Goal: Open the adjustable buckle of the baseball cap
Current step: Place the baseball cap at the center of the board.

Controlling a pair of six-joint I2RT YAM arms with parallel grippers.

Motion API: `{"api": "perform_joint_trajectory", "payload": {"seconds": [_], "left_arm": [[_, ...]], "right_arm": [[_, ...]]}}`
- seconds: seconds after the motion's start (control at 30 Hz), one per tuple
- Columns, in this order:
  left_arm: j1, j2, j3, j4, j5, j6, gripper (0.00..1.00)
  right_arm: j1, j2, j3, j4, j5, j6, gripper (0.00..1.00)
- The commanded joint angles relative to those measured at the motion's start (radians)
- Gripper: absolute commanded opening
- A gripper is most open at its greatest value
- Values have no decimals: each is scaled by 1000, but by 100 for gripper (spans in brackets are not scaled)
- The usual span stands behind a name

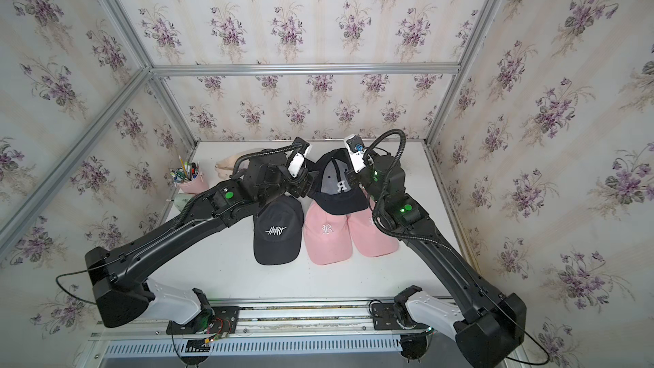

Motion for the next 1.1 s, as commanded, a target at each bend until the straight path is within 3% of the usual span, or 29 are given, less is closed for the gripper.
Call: {"api": "perform_joint_trajectory", "payload": {"seconds": [0.0, 0.17, 0.27, 0.47, 0.67, 0.77, 1.07], "left_arm": [[1, -61, -25, 43, -105, -108, 78], [-11, -113, -66, 37, -51, -203, 77], [-61, -116, -98, 83, -36, -200, 77], [-133, -32, -200, 386, 73, -161, 78], [-161, 173, -200, 701, 157, -175, 80], [-167, 255, -176, 808, 147, -198, 83], [-178, 441, -72, 981, -64, -175, 83]], "right_arm": [[-1, 30, 49, 3, 52, 33, 0], [-1, 78, 133, -23, 88, 71, 0], [-1, 103, 182, -35, 103, 96, 0], [-1, 153, 271, -54, 135, 146, 0], [0, 183, 337, -76, 193, 224, 0], [2, 186, 350, -85, 237, 262, 0], [22, 188, 380, -124, 345, 353, 0]]}}
